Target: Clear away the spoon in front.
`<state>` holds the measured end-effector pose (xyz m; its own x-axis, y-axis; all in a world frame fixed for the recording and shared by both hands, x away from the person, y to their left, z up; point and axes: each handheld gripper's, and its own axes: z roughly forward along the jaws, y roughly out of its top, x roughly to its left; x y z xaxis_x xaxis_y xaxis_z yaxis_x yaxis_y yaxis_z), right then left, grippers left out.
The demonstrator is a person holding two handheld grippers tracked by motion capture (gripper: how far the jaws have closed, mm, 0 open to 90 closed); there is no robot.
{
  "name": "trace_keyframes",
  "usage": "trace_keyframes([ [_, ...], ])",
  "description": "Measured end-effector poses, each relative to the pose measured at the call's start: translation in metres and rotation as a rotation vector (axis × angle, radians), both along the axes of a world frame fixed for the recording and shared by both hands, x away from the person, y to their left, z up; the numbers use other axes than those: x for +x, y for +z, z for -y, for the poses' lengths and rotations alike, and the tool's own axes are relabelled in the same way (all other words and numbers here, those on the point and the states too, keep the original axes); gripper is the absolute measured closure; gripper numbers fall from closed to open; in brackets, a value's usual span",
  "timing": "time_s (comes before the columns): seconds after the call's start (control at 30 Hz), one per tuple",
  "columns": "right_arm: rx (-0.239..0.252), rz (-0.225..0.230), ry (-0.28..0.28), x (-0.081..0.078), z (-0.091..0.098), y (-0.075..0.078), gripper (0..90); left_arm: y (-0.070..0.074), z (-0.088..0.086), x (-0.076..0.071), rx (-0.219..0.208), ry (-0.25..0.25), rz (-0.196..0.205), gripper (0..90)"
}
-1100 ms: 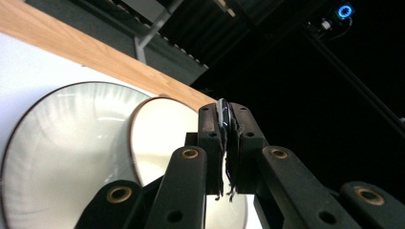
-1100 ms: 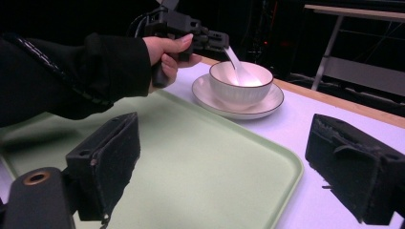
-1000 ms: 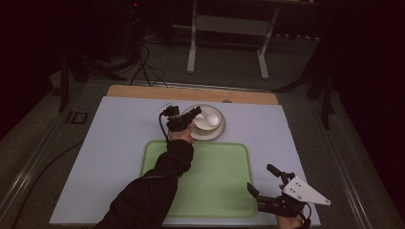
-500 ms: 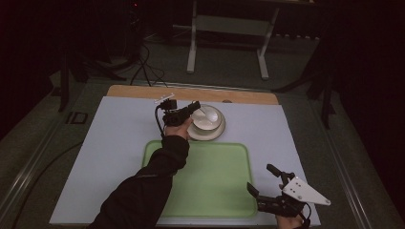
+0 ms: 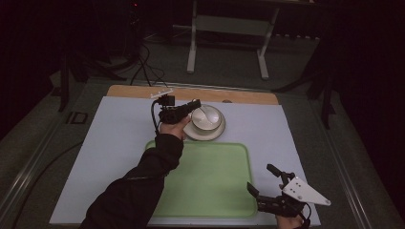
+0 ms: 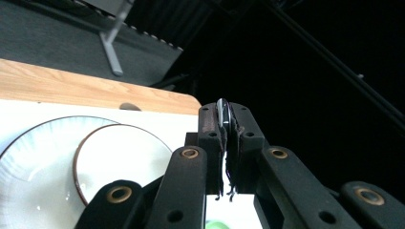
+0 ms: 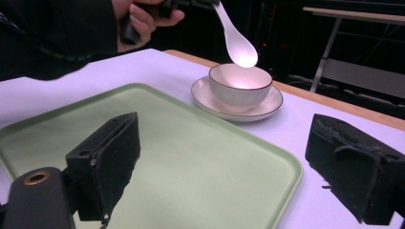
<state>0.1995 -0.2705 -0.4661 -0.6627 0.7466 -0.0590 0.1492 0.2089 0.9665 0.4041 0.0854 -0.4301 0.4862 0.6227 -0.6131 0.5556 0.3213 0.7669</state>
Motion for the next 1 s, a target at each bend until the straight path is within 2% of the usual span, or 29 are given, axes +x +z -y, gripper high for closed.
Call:
trace_keyframes([
  [0.13, 0.003, -0.007, 0.004, 0.001, -0.001, -0.001, 11.4, 0.008, -0.003, -0.005, 0.025, -0.039, 0.011, 84.4],
  [0.43, 0.005, -0.014, 0.009, 0.001, -0.001, -0.001, 11.4, 0.027, -0.010, -0.019, 0.059, -0.093, 0.031, 84.4],
  [0.5, 0.004, -0.013, 0.009, 0.001, -0.002, -0.001, 11.4, 0.031, -0.011, -0.023, 0.078, -0.105, 0.033, 84.4],
  [0.8, 0.001, -0.013, 0.015, 0.001, -0.002, -0.001, 11.4, 0.036, -0.016, -0.040, 0.140, -0.175, 0.027, 84.4],
  [0.93, 0.000, -0.012, 0.014, 0.001, -0.003, -0.001, 11.5, 0.036, -0.018, -0.043, 0.150, -0.190, 0.022, 84.4],
  [1.0, -0.003, -0.011, 0.014, 0.001, -0.003, -0.001, 11.4, 0.037, -0.023, -0.049, 0.173, -0.219, 0.017, 84.4],
])
